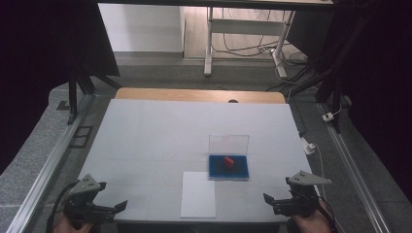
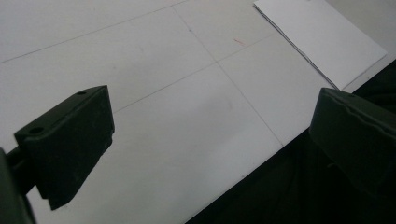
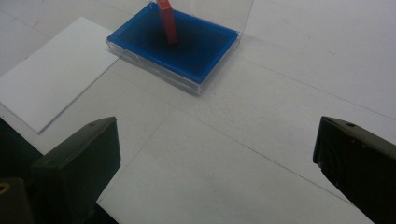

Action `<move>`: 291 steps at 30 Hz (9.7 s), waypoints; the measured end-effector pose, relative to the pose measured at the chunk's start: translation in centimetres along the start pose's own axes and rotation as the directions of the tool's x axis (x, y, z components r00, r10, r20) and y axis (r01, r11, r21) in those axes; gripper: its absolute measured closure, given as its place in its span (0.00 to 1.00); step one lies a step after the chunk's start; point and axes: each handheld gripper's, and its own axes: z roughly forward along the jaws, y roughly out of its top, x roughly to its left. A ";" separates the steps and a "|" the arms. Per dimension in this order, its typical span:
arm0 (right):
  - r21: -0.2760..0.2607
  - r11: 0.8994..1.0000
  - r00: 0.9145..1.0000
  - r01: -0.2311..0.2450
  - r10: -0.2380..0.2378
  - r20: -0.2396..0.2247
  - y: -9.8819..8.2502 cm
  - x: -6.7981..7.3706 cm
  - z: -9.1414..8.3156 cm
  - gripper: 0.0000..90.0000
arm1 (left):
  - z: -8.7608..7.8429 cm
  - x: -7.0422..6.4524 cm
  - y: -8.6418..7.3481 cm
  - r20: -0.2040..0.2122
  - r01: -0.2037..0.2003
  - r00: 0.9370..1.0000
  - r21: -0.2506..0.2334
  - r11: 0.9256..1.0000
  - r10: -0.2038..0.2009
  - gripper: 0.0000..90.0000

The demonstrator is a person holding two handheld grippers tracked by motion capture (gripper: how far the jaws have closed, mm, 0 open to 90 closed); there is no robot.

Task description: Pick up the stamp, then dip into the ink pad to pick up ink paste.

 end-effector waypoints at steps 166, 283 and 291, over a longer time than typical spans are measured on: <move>0.064 0.952 0.941 0.298 -0.282 -0.187 10.6 1.8 12.4 0.89 | 0.3 -0.3 0.2 0.007 -0.028 1.000 0.025 0.999 0.028 0.01; 0.110 0.941 0.936 0.320 -0.296 -0.190 9.0 3.6 14.8 0.89 | 0.4 -0.4 0.2 0.014 -0.043 0.999 0.048 0.998 0.042 0.02; 0.112 0.926 0.927 0.361 -0.343 -0.155 8.9 4.3 14.8 0.89 | 0.5 -0.5 0.3 0.011 -0.047 0.999 0.054 0.997 0.047 0.02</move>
